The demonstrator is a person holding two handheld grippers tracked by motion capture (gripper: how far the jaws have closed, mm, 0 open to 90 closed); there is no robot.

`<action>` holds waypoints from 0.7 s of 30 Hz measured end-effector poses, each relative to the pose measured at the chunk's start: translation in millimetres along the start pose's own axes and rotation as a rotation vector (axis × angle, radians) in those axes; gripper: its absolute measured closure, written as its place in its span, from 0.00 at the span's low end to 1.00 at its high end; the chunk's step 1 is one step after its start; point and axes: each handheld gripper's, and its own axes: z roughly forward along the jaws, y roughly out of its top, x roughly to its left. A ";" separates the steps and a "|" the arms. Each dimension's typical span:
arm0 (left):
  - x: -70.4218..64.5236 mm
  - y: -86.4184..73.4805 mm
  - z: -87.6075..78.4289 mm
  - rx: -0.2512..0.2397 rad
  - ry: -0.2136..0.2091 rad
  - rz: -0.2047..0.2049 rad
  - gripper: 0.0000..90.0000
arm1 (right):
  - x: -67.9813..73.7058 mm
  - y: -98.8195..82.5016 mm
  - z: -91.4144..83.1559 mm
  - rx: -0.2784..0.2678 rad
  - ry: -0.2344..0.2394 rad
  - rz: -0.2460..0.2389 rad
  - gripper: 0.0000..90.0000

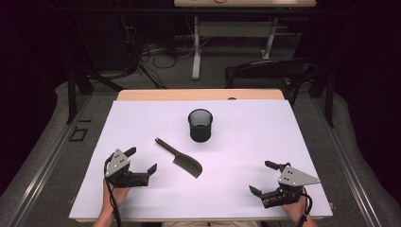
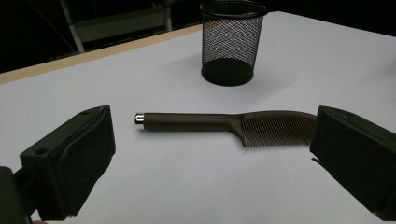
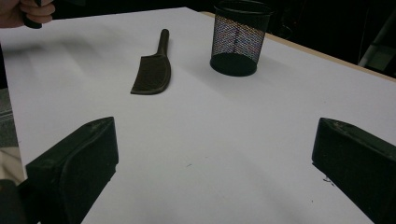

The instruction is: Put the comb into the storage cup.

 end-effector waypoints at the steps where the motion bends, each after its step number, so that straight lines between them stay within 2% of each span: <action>1: 0.8 0.9 0.9 -0.001 0.001 -0.005 0.00 | -0.1 -0.1 0.2 -0.001 0.001 0.001 0.00; 5: 7.1 3.0 5.1 0.014 -0.008 -0.020 0.00 | -1.4 0.0 0.7 0.010 0.001 0.001 0.00; 11: 12.3 6.3 12.5 0.040 -0.022 -0.021 0.00 | 0.5 0.8 1.3 0.005 0.005 -0.002 0.00; 21: 23.0 11.7 25.2 0.073 -0.011 -0.029 0.00 | 0.3 2.0 3.5 0.004 0.008 -0.009 0.00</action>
